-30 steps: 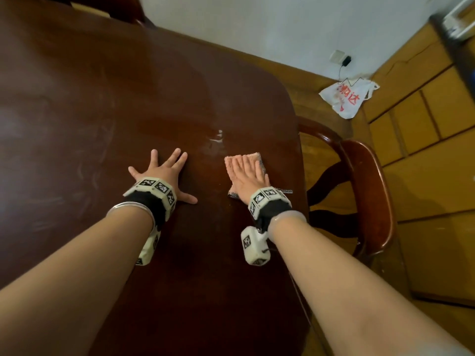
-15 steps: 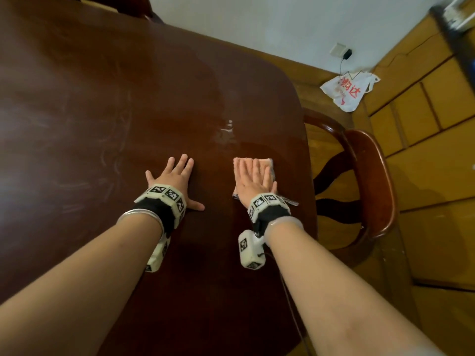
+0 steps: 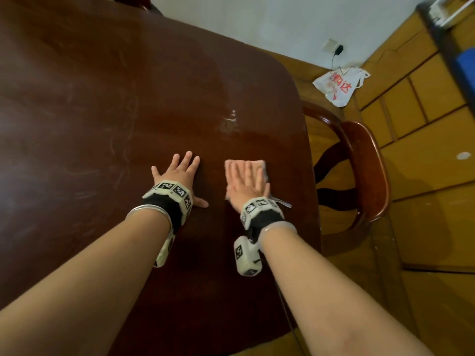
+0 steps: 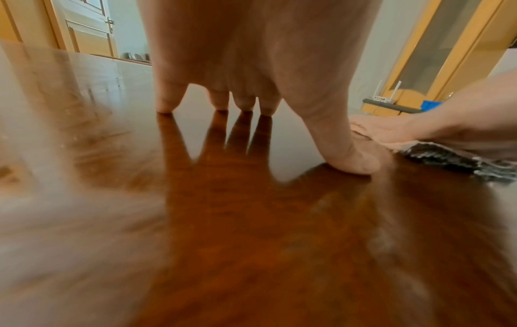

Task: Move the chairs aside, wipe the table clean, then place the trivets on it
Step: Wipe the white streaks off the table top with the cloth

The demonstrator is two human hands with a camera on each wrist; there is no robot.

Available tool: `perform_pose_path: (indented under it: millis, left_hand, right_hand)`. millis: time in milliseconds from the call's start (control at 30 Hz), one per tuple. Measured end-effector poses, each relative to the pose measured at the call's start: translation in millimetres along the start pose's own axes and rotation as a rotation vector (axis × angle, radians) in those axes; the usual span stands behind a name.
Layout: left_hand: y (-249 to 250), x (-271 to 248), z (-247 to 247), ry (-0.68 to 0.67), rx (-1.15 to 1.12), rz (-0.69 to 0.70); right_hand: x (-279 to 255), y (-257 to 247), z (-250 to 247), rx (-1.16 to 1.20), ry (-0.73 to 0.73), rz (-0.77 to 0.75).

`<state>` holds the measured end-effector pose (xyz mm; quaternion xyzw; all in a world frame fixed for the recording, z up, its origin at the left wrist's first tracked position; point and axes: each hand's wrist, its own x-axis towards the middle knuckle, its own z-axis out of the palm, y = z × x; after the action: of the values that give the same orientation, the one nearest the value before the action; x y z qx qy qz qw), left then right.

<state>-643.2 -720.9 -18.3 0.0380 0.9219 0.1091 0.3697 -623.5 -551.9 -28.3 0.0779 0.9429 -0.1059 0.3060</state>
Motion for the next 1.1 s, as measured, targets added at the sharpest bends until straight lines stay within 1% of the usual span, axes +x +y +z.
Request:
perform_pose_path:
  millis: [33,100,167,200,233,300,367,433,467,500,533,600,667,700,767,800,833,867,967,1033,1100]
  left_hand:
    - [0,0,0,0.003,-0.002,-0.001]
    - [0,0,0,0.002,0.004,0.003]
    - [-1,0,-1,-0.003,0.002,0.008]
    - [-1,-1,-2,-0.005,0.003,0.013]
    - [-1,-2,-2,-0.006,0.006,0.016]
    - [0,-3,-1,0.0,0.009,0.015]
    - [1,-2,-2,0.001,0.005,0.007]
    - [4,0,-5,-0.006,-0.008,-0.005]
    - [6,2,-6,-0.009,-0.019,-0.013]
    - [8,5,-8,-0.01,-0.032,-0.023]
    - [10,8,-11,-0.014,-0.045,-0.033]
    - [13,14,-18,-0.037,-0.059,-0.044]
    - [11,21,-29,-0.057,-0.058,-0.044]
    - [7,24,-35,-0.062,-0.052,-0.043]
    - [-1,30,-46,-0.075,-0.036,-0.039]
    - [-3,32,-51,-0.087,-0.028,-0.036]
    - [-5,34,-53,-0.099,-0.023,-0.037]
    - [-5,36,-55,-0.108,-0.02,-0.038]
    - [-3,37,-56,-0.115,-0.021,-0.048]
    - [-2,34,-57,-0.115,-0.023,-0.047]
    - [-3,31,-55,-0.104,-0.025,-0.038]
  right_hand:
    - [-9,-8,6,-0.059,-0.013,-0.083]
    - [-24,0,18,-0.153,-0.034,-0.211]
    - [-31,30,19,-0.186,-0.009,-0.245]
    - [-32,46,15,-0.175,0.011,-0.224]
    - [-28,63,11,-0.159,0.021,-0.17]
    - [-14,81,0,-0.131,0.032,-0.025]
    - [5,69,-10,-0.073,0.075,0.102]
    - [16,33,-15,0.019,0.084,0.141]
    - [17,14,-16,0.037,0.055,0.124]
    - [16,-1,-14,0.023,0.024,0.074]
    - [13,-10,-11,-0.013,0.001,-0.008]
    - [7,-1,-5,-0.111,-0.018,-0.177]
    - [5,31,-5,-0.192,-0.024,-0.269]
    - [13,49,-8,-0.207,-0.002,-0.273]
    - [37,72,-18,-0.203,0.049,-0.176]
    - [47,73,-24,-0.193,0.065,-0.119]
    - [53,67,-26,-0.193,0.064,-0.11]
    - [54,57,-27,-0.213,0.044,-0.145]
    - [45,25,-14,-0.32,-0.019,-0.335]
    - [28,12,-6,-0.282,-0.042,-0.336]
    - [8,13,-5,-0.215,-0.094,-0.318]
